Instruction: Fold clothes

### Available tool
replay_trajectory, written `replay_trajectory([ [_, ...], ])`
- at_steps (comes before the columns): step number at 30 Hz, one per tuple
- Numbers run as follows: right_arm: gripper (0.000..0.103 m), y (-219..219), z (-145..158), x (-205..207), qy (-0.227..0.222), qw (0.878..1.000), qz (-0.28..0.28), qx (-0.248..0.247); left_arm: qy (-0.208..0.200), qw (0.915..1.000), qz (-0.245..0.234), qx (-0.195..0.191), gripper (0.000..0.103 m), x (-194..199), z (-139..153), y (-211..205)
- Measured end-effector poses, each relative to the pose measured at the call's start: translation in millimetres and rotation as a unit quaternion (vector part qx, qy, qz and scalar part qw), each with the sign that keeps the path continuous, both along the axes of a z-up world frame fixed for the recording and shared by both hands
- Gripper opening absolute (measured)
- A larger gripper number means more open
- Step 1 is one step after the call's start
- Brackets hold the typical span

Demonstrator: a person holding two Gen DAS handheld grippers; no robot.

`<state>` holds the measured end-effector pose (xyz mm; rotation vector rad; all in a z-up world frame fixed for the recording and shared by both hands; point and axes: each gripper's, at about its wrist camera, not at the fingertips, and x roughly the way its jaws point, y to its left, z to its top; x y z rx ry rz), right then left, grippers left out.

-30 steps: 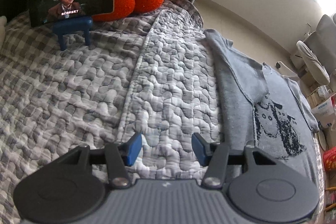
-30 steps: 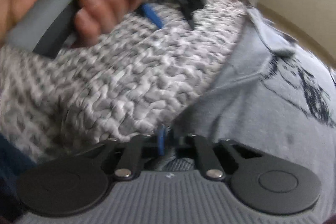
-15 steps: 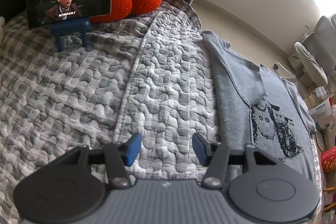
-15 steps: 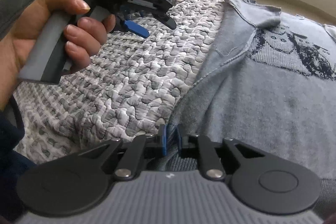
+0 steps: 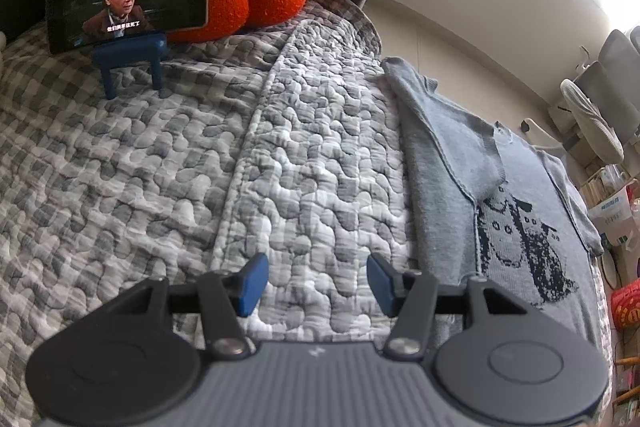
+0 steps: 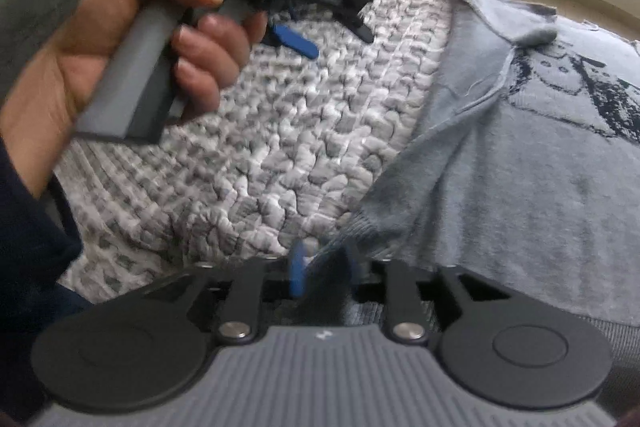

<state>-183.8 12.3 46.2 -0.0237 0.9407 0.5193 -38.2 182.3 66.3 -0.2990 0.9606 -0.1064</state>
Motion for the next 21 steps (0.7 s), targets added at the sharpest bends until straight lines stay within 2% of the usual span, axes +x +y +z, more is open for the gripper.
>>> replay_trajectory([
  [2,0.031,8.3,-5.4,0.9,0.004,1.0,-0.002,-0.026,0.0,1.0,0.001,0.001,0.056,-0.1,-0.2,0.3],
  [3,0.023,11.8,-8.1,1.1,0.004,0.999,-0.003,-0.038,0.0,1.0,0.0,0.001,0.056,-0.3,-0.2,0.6],
  [4,0.02,14.3,-10.1,0.7,0.001,0.999,-0.006,-0.049,0.0,1.0,0.0,0.001,0.056,-0.8,-0.2,0.9],
  [5,0.004,15.5,-11.4,0.0,-0.003,0.998,-0.009,-0.057,0.0,1.0,-0.001,0.001,0.056,-1.2,-0.2,1.1],
  [6,0.004,13.0,-10.3,-1.0,-0.005,0.999,-0.012,-0.05,-0.001,1.0,-0.001,0.001,0.056,-1.6,-0.2,1.7],
  [8,0.004,0.1,-2.6,-5.0,-0.004,1.0,-0.016,-0.004,-0.001,1.0,0.001,-0.001,0.056,-2.3,0.0,3.6],
  [10,0.004,-21.4,9.1,-11.1,0.006,0.997,-0.02,0.073,-0.001,1.0,0.003,-0.003,0.056,-3.0,-0.1,5.7],
  [12,0.004,-54.7,18.1,-17.2,0.024,0.986,-0.036,0.16,-0.001,1.0,0.004,-0.002,0.056,-2.7,-0.2,5.9],
  [14,0.004,-88.6,17.1,-21.1,0.047,0.973,-0.07,0.215,-0.001,1.0,0.002,0.0,0.056,-1.8,-0.7,4.2],
  [19,0.007,-137.3,-15.5,-26.5,0.106,0.956,-0.164,0.219,-0.001,0.9999,-0.008,0.006,0.056,-0.4,-1.8,-4.6],
  [21,0.007,-143.3,-22.9,-29.9,0.114,0.95,-0.178,0.229,-0.002,0.9999,-0.014,0.01,0.056,-0.7,-2.3,-8.2],
])
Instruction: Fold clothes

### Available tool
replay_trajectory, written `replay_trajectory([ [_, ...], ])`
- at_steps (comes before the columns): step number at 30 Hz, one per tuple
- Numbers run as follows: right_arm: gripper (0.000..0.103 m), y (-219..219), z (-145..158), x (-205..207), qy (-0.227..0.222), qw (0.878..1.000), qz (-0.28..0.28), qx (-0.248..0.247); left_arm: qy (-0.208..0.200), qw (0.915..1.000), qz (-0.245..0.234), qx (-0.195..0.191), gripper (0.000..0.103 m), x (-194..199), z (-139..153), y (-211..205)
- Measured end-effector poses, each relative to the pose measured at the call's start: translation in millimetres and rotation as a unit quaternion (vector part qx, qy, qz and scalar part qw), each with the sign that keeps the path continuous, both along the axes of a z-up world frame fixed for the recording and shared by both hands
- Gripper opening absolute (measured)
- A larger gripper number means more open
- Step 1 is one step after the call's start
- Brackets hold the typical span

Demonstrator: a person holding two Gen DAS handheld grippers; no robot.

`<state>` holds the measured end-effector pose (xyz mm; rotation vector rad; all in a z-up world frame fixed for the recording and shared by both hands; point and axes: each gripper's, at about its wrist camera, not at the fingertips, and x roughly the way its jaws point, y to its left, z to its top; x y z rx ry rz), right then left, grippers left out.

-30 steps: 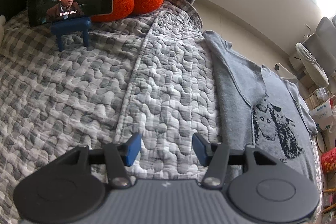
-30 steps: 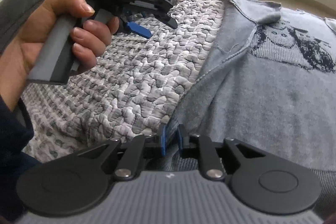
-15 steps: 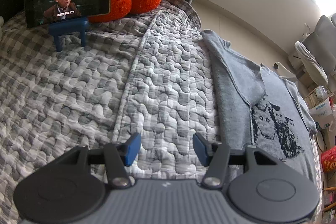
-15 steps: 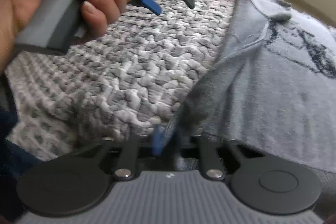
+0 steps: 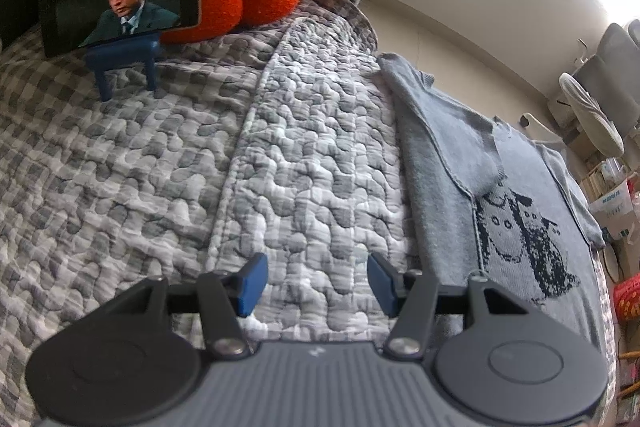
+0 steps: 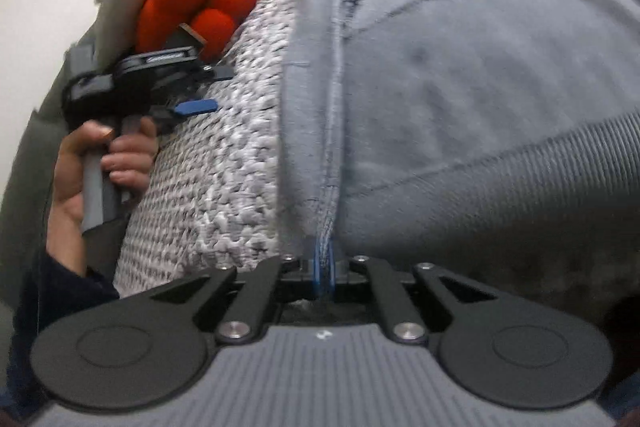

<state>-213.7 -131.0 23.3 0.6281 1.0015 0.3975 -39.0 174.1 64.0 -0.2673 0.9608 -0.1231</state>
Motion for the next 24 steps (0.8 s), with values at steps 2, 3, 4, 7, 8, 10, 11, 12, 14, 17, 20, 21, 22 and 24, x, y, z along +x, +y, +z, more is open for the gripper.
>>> replay_trajectory([
  [2,0.007,-0.3,-2.1,-1.8,-0.003,1.0,-0.002,-0.003,-0.001,1.0,-0.005,0.005,0.056,-0.4,-0.5,-3.3],
  [3,0.007,0.5,-1.5,-2.1,-0.005,1.0,-0.001,-0.011,-0.001,0.9999,-0.008,0.007,0.056,-0.6,-0.9,-4.7],
  [4,0.007,1.4,-0.9,-2.4,-0.007,1.0,0.001,-0.018,-0.001,0.9999,-0.01,0.01,0.056,-0.6,-1.3,-5.6],
  [7,0.008,2.5,2.6,-3.2,-0.018,0.998,0.002,-0.057,-0.001,0.9999,-0.01,0.013,0.056,-0.4,-2.1,-5.8],
  [8,0.01,2.9,4.0,-2.6,-0.023,0.997,0.002,-0.069,-0.001,0.9999,-0.009,0.012,0.056,-0.2,-2.4,-5.5],
  [10,0.015,2.4,5.7,-0.7,-0.032,0.997,0.002,-0.075,-0.002,0.9999,-0.009,0.012,0.056,-0.1,-2.3,-5.6],
  [11,0.015,2.4,6.2,-0.2,-0.036,0.997,0.003,-0.075,-0.002,0.9999,-0.009,0.012,0.056,-0.1,-2.2,-6.0],
  [12,0.015,4.7,6.9,0.7,-0.04,0.996,0.005,-0.076,-0.003,0.9999,-0.01,0.012,0.056,0.0,-2.1,-6.6],
  [14,0.016,12.7,8.4,3.7,-0.05,0.995,0.014,-0.083,-0.003,0.9998,-0.012,0.013,0.057,0.3,-2.1,-8.3],
  [17,0.016,31.0,5.2,8.5,-0.056,0.99,0.039,-0.122,-0.004,0.9998,-0.014,0.015,0.057,-0.4,-2.2,-10.4],
  [20,0.017,41.3,3.6,8.9,-0.063,0.984,0.06,-0.152,-0.004,0.9998,-0.014,0.016,0.057,-1.4,-2.2,-10.6],
  [21,0.017,43.1,3.9,8.6,-0.067,0.982,0.066,-0.163,-0.004,0.9998,-0.014,0.016,0.057,-1.4,-2.2,-10.4],
  [22,0.017,44.0,4.6,8.2,-0.069,0.981,0.07,-0.169,-0.003,0.9998,-0.014,0.016,0.057,-1.4,-2.3,-10.4],
  [24,0.02,42.9,7.8,6.8,-0.067,0.981,0.068,-0.168,-0.003,0.9998,-0.015,0.017,0.057,-1.5,-2.3,-11.5],
])
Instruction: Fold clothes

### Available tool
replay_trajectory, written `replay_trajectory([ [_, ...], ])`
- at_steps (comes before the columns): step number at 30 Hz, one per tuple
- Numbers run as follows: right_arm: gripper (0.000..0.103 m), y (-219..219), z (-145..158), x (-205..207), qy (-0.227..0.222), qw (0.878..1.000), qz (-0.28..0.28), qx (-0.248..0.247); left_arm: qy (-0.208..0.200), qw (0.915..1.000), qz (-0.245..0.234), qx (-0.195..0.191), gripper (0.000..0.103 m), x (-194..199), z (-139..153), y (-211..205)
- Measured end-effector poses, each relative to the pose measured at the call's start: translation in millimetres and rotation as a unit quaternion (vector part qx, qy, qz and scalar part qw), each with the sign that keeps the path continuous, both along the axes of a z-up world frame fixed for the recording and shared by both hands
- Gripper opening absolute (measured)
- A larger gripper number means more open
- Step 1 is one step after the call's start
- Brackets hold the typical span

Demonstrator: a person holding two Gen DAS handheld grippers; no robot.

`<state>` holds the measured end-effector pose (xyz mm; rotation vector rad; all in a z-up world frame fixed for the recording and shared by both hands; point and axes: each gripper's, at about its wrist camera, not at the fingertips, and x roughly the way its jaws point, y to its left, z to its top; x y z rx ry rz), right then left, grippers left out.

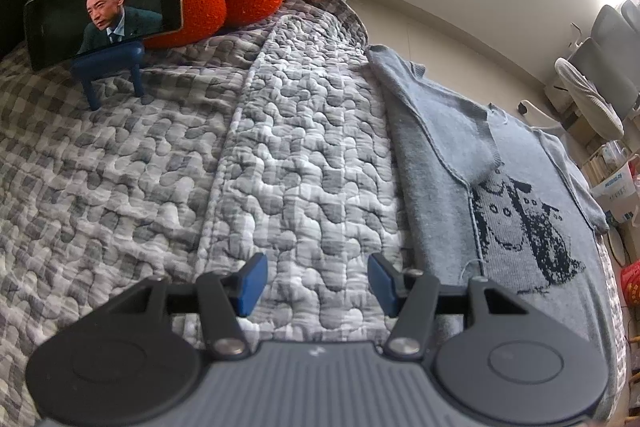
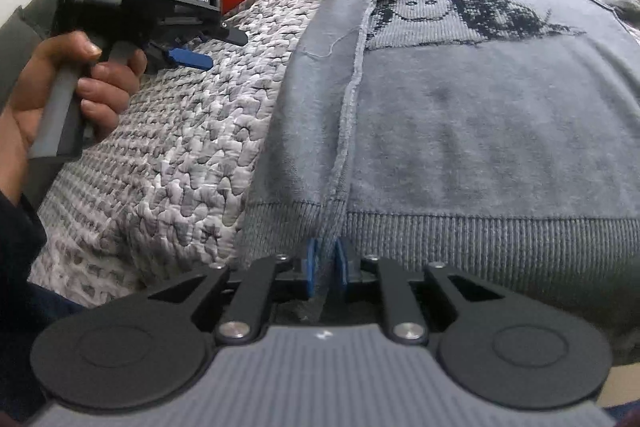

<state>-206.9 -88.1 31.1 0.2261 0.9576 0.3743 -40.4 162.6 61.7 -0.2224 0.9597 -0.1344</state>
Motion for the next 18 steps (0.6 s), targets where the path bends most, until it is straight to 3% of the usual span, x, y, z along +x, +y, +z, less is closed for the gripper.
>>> replay_trajectory([
  [4,0.019,7.9,1.1,-3.9,-0.007,1.0,0.016,-0.018,0.0,1.0,-0.004,0.001,0.057,-0.3,-0.1,-3.2],
  [5,0.01,10.1,0.6,-4.3,-0.009,0.999,0.019,-0.027,0.0,1.0,-0.004,0.002,0.057,-0.4,-0.4,-3.7],
  [6,0.006,12.3,0.1,-4.7,-0.012,0.999,0.022,-0.035,0.0,1.0,-0.004,0.002,0.057,-0.8,-0.6,-3.9],
  [11,0.005,-14.8,22.5,-16.2,-0.037,0.999,-0.014,0.011,-0.001,1.0,-0.006,0.005,0.057,-1.9,-0.6,-3.0],
  [18,0.006,-31.8,-3.8,-5.9,0.035,0.998,-0.045,0.04,0.002,0.9996,-0.02,0.018,0.057,-0.2,-3.1,-15.2],
])
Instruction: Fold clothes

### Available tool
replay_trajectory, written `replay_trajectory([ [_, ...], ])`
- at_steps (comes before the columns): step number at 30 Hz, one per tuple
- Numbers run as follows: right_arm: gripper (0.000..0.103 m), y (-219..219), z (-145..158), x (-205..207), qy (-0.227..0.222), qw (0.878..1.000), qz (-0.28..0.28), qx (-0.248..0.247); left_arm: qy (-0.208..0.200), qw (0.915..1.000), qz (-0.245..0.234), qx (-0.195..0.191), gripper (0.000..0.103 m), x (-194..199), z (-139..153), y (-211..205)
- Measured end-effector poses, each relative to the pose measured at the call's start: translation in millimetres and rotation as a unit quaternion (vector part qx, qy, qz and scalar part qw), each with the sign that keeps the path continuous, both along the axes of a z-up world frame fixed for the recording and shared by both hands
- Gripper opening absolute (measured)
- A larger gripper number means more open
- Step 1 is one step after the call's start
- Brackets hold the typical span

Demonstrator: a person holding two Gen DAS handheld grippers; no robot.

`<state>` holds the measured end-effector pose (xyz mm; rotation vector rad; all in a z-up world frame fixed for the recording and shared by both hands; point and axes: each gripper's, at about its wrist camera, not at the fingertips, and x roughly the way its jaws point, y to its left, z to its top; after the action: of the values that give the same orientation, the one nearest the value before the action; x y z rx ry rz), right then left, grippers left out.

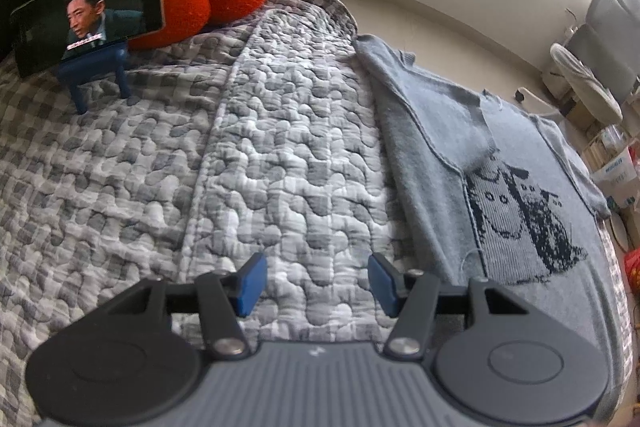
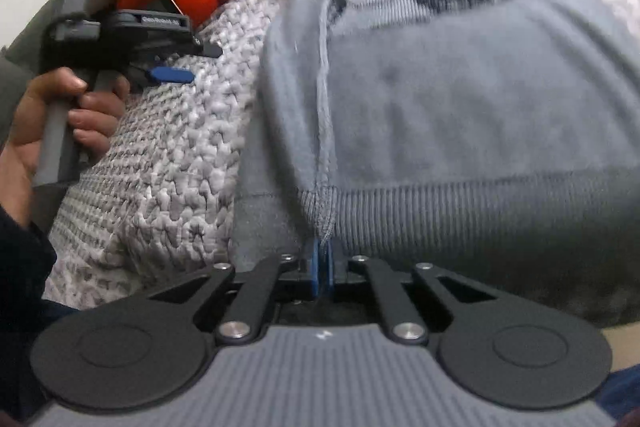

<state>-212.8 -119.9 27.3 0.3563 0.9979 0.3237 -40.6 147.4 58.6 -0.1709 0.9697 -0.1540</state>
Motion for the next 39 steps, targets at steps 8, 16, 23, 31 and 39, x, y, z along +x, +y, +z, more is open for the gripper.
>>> replay_trajectory([
  [8,0.013,-10.0,17.2,9.7,-0.019,0.999,0.044,-0.018,0.0,1.0,0.001,0.007,0.058,0.4,-1.5,-0.8],
  [16,0.04,-24.9,45.2,146.3,-0.054,0.996,0.065,0.024,-0.004,0.9996,-0.007,0.027,0.059,2.2,-2.4,-9.2],
  [23,0.022,9.1,10.3,216.7,-0.059,0.992,0.1,-0.044,-0.009,0.999,-0.016,0.041,0.059,2.7,-1.6,-12.2],
  [31,0.003,5.5,14.6,219.0,-0.087,0.989,0.085,-0.087,-0.015,0.9975,-0.038,0.058,0.059,2.2,-1.0,-26.4],
  [39,0.003,-1.0,10.4,219.4,-0.086,0.99,0.078,-0.074,-0.017,0.996,-0.058,0.066,0.06,-1.2,-3.9,-37.8],
])
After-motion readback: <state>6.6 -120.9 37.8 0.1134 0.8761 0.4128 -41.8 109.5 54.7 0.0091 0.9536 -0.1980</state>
